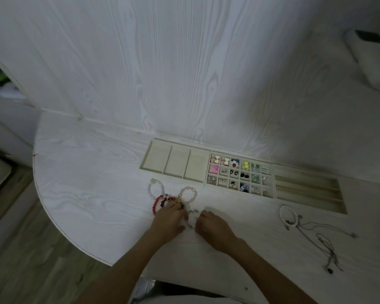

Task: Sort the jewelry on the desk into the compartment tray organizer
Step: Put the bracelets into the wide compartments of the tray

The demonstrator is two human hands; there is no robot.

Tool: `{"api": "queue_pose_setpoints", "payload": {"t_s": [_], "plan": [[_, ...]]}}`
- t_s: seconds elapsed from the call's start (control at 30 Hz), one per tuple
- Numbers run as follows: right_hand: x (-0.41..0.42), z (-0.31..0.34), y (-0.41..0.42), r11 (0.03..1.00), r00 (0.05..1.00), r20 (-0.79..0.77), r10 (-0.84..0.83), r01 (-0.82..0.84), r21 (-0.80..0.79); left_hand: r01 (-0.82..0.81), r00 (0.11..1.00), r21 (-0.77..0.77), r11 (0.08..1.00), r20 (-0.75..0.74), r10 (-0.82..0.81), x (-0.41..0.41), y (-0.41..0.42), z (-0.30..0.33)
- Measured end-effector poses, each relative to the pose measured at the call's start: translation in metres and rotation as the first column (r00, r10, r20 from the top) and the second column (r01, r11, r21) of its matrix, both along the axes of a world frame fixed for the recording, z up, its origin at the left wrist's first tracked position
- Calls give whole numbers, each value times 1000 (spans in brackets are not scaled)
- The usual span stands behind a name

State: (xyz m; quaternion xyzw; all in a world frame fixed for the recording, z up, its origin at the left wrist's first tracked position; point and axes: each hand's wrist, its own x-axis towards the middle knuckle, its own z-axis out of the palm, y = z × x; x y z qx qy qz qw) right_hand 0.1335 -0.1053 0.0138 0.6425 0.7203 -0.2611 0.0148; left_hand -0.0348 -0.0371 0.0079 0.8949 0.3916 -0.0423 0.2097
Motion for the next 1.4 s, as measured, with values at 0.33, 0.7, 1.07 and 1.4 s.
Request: {"api": "queue_pose_setpoints", "payload": {"t_s": [0.33,0.7,1.07,1.4], "plan": [[18,48,10,924,689,-628,-361,175,-340,55,961,-302,952,276,31,7,-4,21],[44,65,37,788,358,-715,-601,116,-604,-9,689,-900,435,310,655,-12,22,76],[2,66,116,812,347,-735,-583,282,-511,62,378,-996,67,85,922,-33,96,60],[-31,33,228,693,327,-689,-647,630,-352,-377,491,-783,494,284,824,-49,209,47]]}}
